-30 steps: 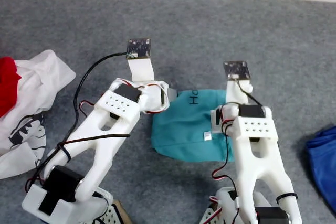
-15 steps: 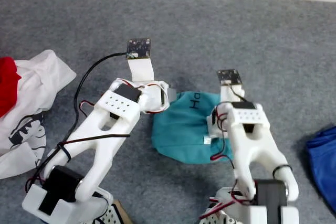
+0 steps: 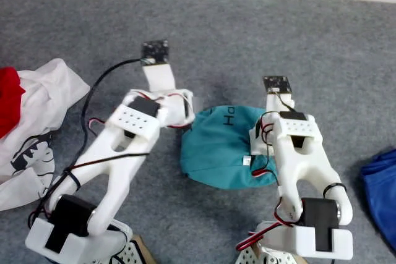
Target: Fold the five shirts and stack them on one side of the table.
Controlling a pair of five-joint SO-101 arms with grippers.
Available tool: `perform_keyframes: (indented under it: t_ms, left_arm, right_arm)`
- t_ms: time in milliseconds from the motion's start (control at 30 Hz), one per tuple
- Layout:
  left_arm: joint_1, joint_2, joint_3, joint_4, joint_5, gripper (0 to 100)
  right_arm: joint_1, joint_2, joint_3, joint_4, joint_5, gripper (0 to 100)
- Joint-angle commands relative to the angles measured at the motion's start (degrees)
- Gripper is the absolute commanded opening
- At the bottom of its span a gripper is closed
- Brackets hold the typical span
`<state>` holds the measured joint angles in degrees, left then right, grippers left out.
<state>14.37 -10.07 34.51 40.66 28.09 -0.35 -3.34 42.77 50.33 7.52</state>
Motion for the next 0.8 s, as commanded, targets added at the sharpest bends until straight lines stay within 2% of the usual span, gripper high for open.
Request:
perform_keyframes:
  t_ms: [0, 167, 267, 433, 767]
  left_arm:
    - [-2.15, -1.8, -0.31, -1.41, 0.7, 27]
    - [-2.51, -0.66, 1.01, -3.52, 0.7, 27]
    - [-2.51, 1.89, 1.54, -7.56, 0.7, 27]
    - [-2.59, 3.82, 1.36, -9.58, 0.53, 27]
    - [-2.59, 4.26, 1.27, -9.67, 0.44, 27]
  right_arm:
    - [5.23, -0.13, -4.53, -0.92, -3.43, 0.7]
    - [8.75, -0.13, -9.98, 0.57, -5.98, 0.7]
    - [10.95, -0.13, -16.48, 5.49, -5.98, 0.7]
    - [17.01, -0.13, -30.29, 15.6, -5.98, 0.7]
    - [35.56, -0.13, -51.82, 29.23, -5.19, 0.7]
